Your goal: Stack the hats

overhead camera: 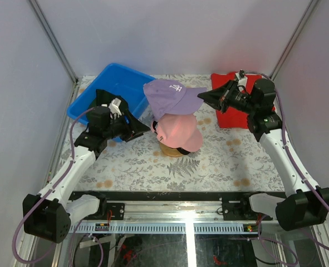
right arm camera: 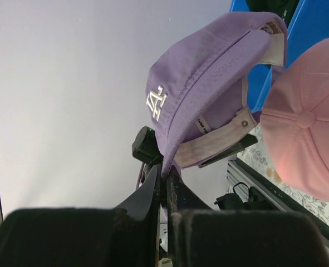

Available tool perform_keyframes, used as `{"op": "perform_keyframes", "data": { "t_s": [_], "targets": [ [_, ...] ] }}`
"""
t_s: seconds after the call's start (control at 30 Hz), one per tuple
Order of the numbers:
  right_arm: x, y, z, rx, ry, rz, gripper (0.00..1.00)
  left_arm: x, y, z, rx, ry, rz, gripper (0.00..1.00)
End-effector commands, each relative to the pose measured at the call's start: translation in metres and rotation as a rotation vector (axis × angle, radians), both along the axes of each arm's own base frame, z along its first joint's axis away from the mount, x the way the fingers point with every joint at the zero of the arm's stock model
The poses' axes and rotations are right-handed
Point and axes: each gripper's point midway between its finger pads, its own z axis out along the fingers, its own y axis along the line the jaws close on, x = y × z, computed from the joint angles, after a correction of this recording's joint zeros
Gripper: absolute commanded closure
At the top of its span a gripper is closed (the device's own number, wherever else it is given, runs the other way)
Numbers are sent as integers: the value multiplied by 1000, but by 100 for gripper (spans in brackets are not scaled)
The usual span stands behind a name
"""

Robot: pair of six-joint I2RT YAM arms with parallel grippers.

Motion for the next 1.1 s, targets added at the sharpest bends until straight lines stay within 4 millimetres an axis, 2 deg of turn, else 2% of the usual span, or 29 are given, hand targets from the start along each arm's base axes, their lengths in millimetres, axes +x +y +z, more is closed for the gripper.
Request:
{"op": "perform_keyframes", "data": {
  "t_s": [0.0, 0.37, 0.67, 1.07],
  "targets": [
    [-24, -1, 28, 40, -96, 45, 100, 10, -4, 4, -23, -53, 4, 46],
    [-42, -6, 10, 43, -68, 25, 100, 24, -4, 25, -62, -92, 57, 36],
    [-53, -10, -5, 39, -50, 11, 100, 31, -17, 13, -99, -50, 10, 36],
    [-52, -11, -10, 39, -50, -6, 100, 32, -36, -6, -75, 10, -51, 36]
  ]
}}
